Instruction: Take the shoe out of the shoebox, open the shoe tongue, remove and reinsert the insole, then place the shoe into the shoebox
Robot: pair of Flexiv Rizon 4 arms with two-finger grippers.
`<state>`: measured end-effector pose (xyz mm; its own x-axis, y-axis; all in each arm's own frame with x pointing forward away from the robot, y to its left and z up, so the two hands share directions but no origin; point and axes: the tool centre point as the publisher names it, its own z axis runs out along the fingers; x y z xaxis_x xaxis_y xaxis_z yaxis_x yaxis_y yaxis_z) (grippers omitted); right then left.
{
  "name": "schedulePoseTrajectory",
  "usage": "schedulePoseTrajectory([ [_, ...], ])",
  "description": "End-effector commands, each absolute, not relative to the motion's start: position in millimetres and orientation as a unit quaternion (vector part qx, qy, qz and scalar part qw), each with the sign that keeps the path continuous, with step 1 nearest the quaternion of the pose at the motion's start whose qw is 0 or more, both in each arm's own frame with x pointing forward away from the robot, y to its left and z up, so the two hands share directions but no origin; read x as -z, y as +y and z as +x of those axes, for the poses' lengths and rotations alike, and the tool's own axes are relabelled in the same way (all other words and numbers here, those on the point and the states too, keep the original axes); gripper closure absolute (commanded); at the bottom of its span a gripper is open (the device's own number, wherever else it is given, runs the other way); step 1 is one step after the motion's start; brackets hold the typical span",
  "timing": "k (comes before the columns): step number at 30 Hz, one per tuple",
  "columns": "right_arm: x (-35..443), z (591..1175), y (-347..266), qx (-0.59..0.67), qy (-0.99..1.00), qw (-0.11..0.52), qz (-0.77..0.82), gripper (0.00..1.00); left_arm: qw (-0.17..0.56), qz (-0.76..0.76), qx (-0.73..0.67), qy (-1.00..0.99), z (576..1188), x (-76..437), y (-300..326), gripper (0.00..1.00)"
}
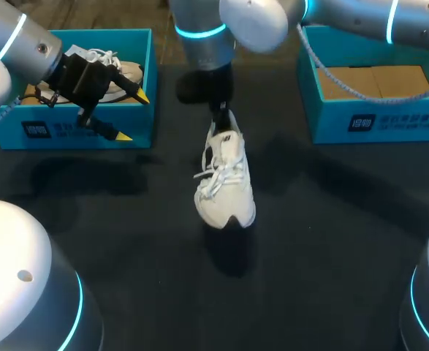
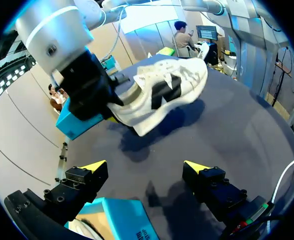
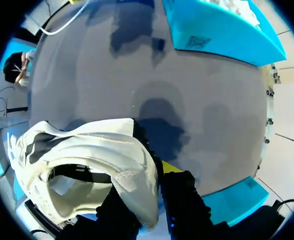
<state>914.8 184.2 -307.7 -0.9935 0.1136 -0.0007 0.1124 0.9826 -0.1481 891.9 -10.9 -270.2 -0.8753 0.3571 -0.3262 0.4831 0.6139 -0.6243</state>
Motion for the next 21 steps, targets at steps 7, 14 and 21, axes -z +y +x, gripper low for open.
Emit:
schedulePoseTrajectory([
  [7, 230, 917, 160, -0.070, -0.996, 0.006, -0.061, 1.00, 0.085, 0.235, 0.370, 0.895, 891, 270, -11, 0.00],
  [14, 191, 925, 143, -0.082, -0.995, -0.008, -0.050, 1.00, 0.085, 0.235, 0.370, 0.895, 891, 270, -11, 0.00],
  [21, 173, 939, 111, -0.101, -0.995, -0.015, -0.019, 1.00, 0.085, 0.235, 0.370, 0.895, 891, 270, -11, 0.00],
])
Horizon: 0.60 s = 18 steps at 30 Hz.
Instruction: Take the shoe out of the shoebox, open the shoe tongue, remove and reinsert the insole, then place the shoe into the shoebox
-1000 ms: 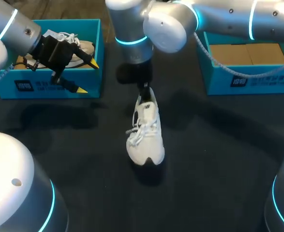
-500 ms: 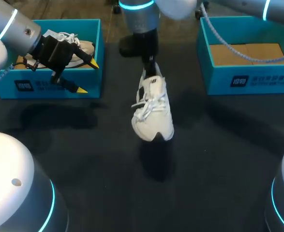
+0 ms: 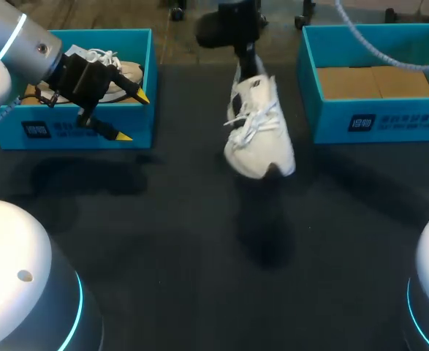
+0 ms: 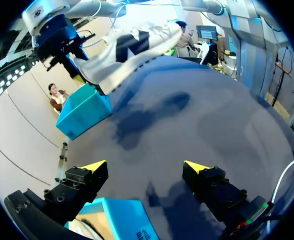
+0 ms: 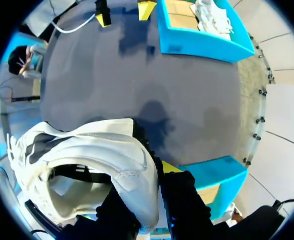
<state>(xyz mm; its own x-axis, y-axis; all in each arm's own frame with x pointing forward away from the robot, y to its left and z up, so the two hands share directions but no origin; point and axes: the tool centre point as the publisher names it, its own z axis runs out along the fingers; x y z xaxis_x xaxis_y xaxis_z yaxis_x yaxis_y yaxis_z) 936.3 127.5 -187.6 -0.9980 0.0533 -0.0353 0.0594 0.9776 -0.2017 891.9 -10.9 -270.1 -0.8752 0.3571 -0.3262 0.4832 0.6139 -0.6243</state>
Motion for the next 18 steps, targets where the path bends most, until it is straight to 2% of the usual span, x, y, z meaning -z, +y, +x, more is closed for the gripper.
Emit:
schedulePoseTrajectory([
  [1, 172, 942, 102, 0.105, 0.994, 0.014, 0.012, 1.00, 0.085, 0.235, 0.370, 0.895, 891, 270, -11, 0.00],
  [18, 157, 968, -14, 0.126, 0.991, 0.032, 0.003, 1.00, 0.085, 0.235, 0.370, 0.895, 891, 270, -11, 0.00],
])
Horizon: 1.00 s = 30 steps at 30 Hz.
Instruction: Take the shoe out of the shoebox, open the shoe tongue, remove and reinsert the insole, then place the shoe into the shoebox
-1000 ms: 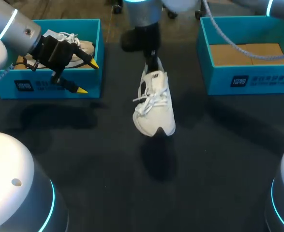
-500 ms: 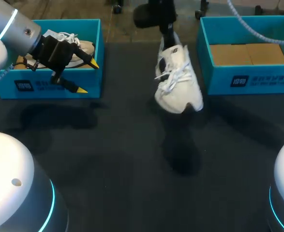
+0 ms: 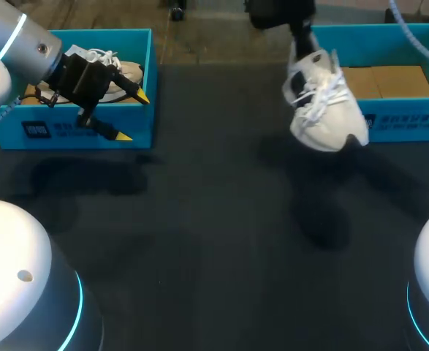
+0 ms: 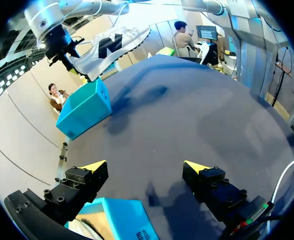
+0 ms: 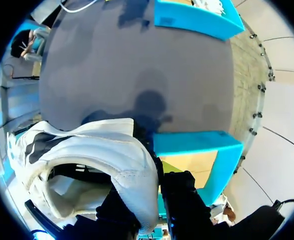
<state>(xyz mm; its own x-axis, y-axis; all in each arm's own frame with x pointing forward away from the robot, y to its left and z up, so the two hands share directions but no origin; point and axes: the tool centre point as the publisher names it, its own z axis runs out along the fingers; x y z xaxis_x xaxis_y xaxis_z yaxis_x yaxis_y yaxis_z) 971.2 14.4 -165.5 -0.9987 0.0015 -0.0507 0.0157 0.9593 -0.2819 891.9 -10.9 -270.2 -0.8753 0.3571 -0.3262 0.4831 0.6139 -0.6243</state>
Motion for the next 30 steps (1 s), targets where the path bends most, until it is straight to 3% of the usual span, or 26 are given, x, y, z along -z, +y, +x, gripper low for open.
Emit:
schedulePoseTrajectory([
  [1, 156, 969, -19, 0.128, 0.991, 0.034, 0.004, 1.00, 0.085, 0.235, 0.370, 0.895, 891, 270, -11, 0.00],
  [6, 149, 969, -34, 0.119, 0.991, 0.062, 0.013, 1.00, 0.085, 0.235, 0.370, 0.895, 891, 270, -11, 0.00],
  [30, 154, 976, -50, 0.120, 0.991, 0.055, 0.022, 1.00, 0.085, 0.235, 0.370, 0.895, 891, 270, -11, 0.00],
])
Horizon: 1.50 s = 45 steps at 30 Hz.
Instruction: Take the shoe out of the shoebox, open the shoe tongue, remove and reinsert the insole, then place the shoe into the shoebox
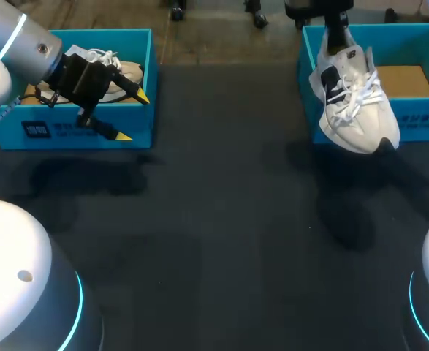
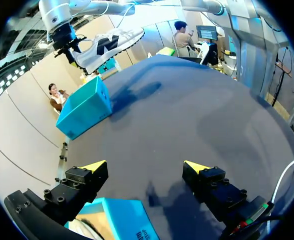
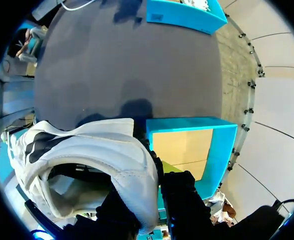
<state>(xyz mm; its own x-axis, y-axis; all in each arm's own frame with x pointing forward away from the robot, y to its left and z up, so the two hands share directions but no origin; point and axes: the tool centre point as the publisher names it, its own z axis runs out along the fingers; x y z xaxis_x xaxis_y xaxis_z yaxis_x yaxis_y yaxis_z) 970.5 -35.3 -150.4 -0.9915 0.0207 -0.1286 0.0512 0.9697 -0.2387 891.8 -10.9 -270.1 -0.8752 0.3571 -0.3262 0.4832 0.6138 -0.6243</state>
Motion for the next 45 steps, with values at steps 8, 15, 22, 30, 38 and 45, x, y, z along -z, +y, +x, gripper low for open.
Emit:
schedulePoseTrajectory([
  [8, 158, 1009, -94, 0.111, 0.992, 0.051, 0.018, 1.00, 0.085, 0.235, 0.370, 0.895, 891, 270, -11, 0.00],
  [15, 164, 1035, -139, 0.122, 0.991, 0.049, -0.007, 1.00, 0.085, 0.235, 0.370, 0.895, 891, 270, -11, 0.00],
  [22, 171, 1052, -183, 0.129, 0.990, 0.049, -0.018, 1.00, 0.085, 0.235, 0.370, 0.895, 891, 270, -11, 0.00],
  [30, 177, 1062, -241, 0.145, 0.988, 0.056, -0.003, 1.00, 0.085, 0.235, 0.370, 0.895, 891, 270, -11, 0.00],
  [38, 186, 1069, -295, 0.159, 0.985, 0.057, 0.041, 1.00, 0.085, 0.235, 0.370, 0.895, 891, 270, -11, 0.00],
  [45, 189, 1071, -328, 0.162, 0.979, 0.063, 0.109, 1.00, 0.085, 0.235, 0.370, 0.895, 891, 270, -11, 0.00],
])
